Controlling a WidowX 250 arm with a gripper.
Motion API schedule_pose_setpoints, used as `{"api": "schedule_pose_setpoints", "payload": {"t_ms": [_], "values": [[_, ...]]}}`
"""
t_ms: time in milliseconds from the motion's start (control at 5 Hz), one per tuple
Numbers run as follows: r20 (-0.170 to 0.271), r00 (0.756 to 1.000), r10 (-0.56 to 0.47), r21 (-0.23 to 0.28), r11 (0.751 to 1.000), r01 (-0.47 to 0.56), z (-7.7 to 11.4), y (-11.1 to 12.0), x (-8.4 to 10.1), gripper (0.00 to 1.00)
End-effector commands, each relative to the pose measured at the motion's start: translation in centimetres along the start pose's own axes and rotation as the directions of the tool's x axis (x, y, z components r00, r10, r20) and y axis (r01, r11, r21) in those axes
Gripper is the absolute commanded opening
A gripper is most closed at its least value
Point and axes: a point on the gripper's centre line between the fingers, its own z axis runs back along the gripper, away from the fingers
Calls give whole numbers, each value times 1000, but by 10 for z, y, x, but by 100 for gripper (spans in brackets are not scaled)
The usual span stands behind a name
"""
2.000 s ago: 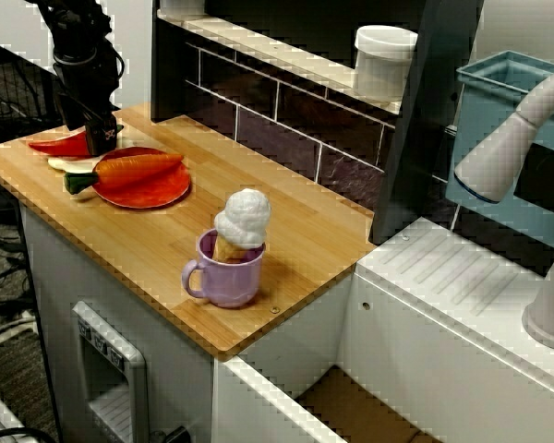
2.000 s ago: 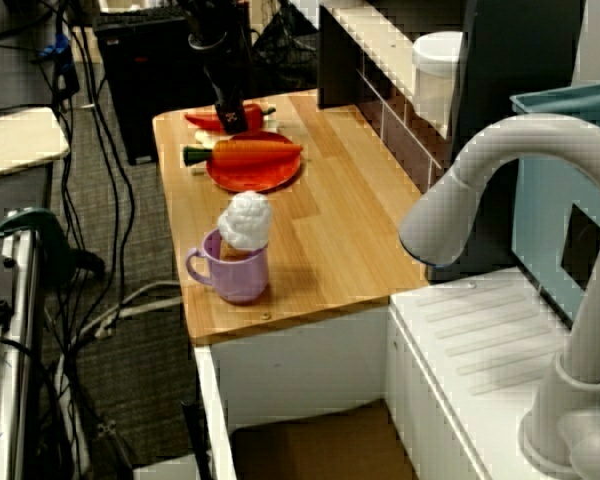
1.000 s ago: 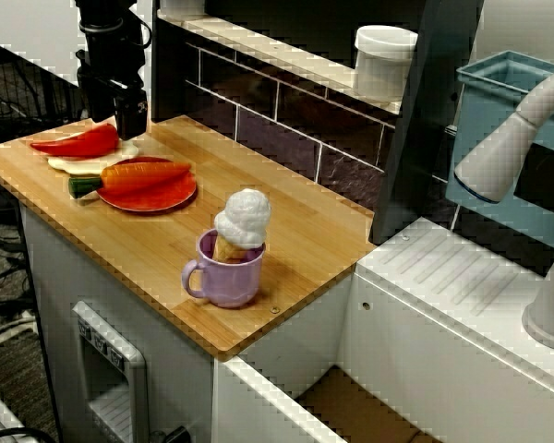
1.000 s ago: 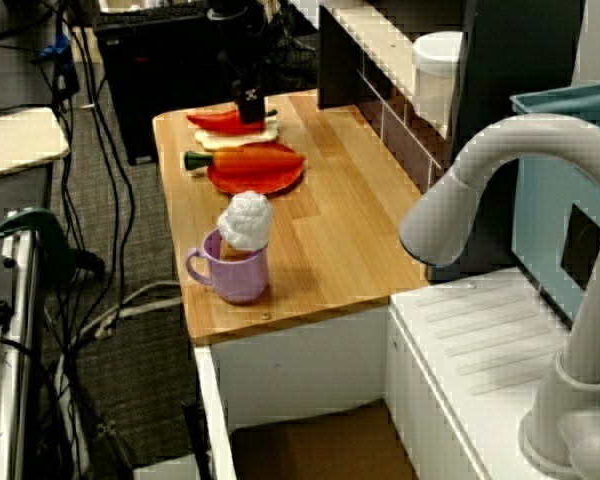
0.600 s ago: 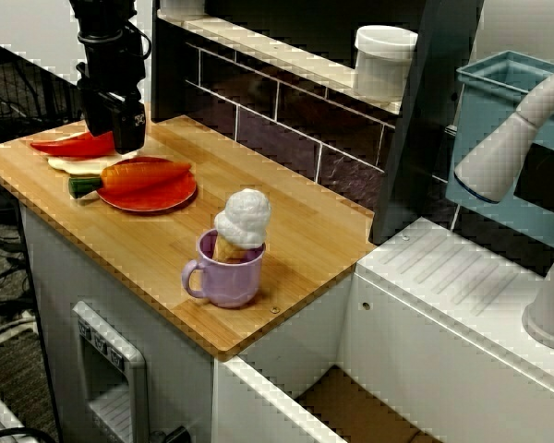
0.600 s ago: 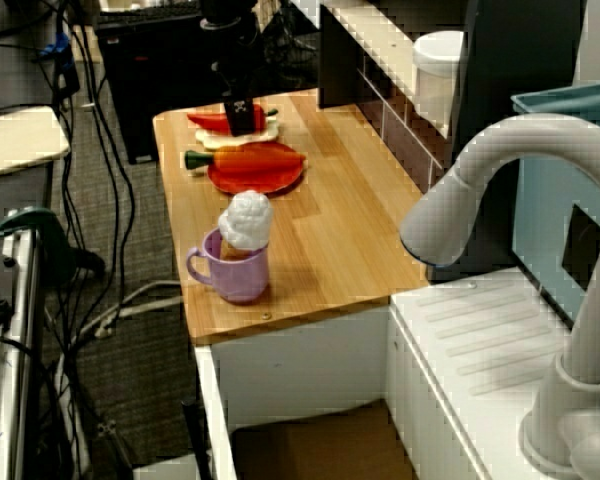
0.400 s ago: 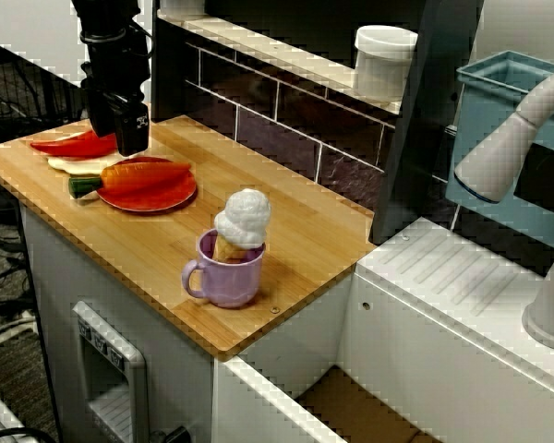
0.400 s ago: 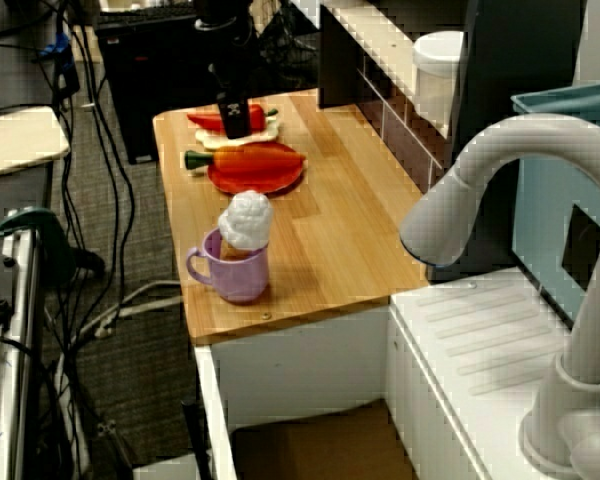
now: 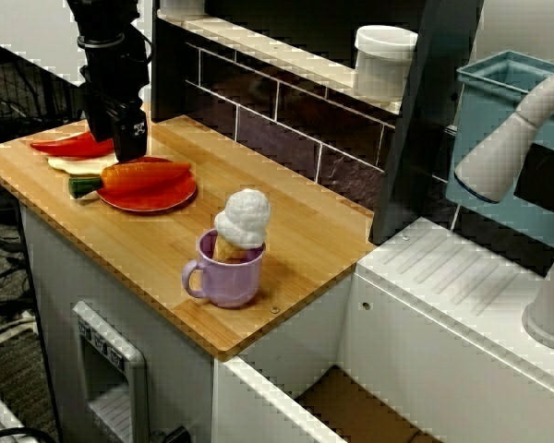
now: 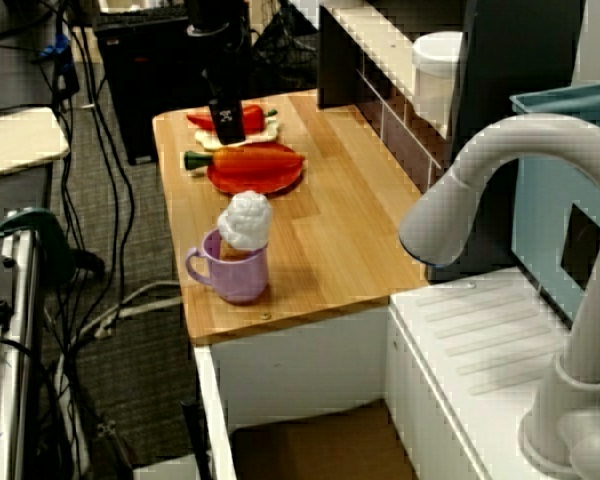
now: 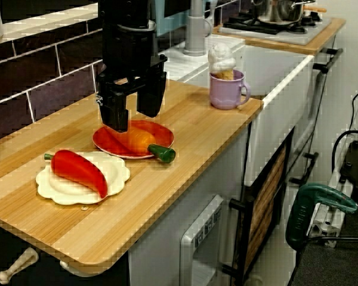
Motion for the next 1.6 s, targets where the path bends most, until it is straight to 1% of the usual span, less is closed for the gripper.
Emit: {"api": "schedule_pose_setpoints", "payload": {"t_ms": [0, 200, 600, 1000, 1400], "values": [[64, 998, -10, 54, 998, 7, 14, 3, 9, 100], [58, 998, -3, 50, 999, 1, 11, 0, 11, 100], [57, 998, 13, 69, 998, -17, 2, -3, 14, 100], [57, 998, 15, 97, 995, -20, -12, 1, 8, 100], [46, 998, 46, 94, 994, -50, -23, 3, 8, 100]]}}
